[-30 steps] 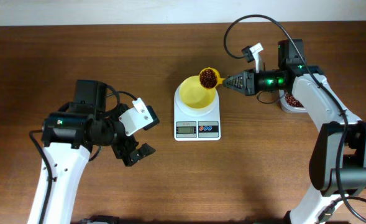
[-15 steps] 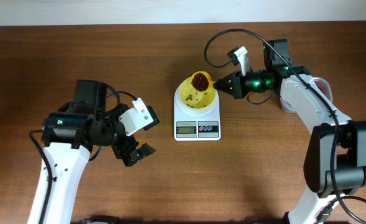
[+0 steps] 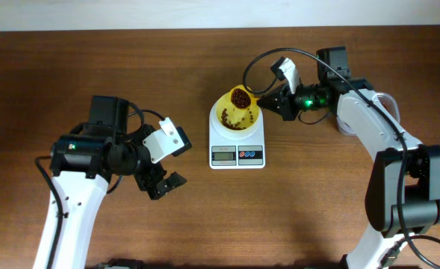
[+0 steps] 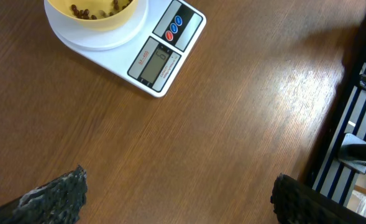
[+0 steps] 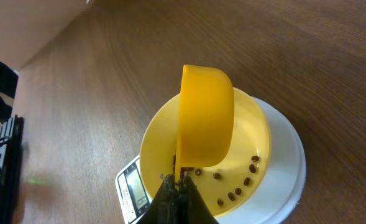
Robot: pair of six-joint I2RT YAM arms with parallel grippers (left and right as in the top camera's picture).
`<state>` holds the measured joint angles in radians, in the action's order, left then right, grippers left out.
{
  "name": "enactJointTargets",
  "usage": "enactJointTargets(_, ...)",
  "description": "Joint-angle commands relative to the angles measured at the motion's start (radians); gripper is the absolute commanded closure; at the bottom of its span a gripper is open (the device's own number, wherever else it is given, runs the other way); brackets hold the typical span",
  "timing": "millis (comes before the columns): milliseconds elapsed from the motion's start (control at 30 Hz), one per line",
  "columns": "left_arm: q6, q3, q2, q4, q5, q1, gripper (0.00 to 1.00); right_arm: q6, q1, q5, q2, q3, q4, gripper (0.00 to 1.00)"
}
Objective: Scoop item into bowl and weigh 50g on scale
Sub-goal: 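Tilt the scoop with the right gripper to pour beans into bowl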
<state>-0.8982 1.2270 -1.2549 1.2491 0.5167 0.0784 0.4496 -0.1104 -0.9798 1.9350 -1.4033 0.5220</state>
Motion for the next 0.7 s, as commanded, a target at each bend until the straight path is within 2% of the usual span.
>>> enactJointTargets(0, -0.016, 0.013, 0.004, 0.001, 0.018, 0.004, 0.01, 0.018, -0.002, 0.035, 0.009, 0.005, -0.003, 0.96)
enactJointTargets(200, -0.016, 0.013, 0.004, 0.001, 0.018, 0.004, 0.01, 0.019, -0.002, 0.035, 0.009, 0.005, -0.003, 0.96)
enactJointTargets(300, -0.016, 0.013, 0.004, 0.001, 0.018, 0.004, 0.01, 0.097, -0.002, 0.035, 0.009, 0.005, 0.005, 0.96)
enactJointTargets(433, -0.016, 0.013, 0.004, 0.001, 0.018, 0.004, 0.01, 0.098, -0.002, 0.035, 0.009, 0.006, 0.004, 0.96)
enactJointTargets(667, -0.016, 0.013, 0.004, 0.001, 0.018, 0.004, 0.01, 0.206, -0.015, 0.055, 0.014, 0.008, 0.016, 0.96)
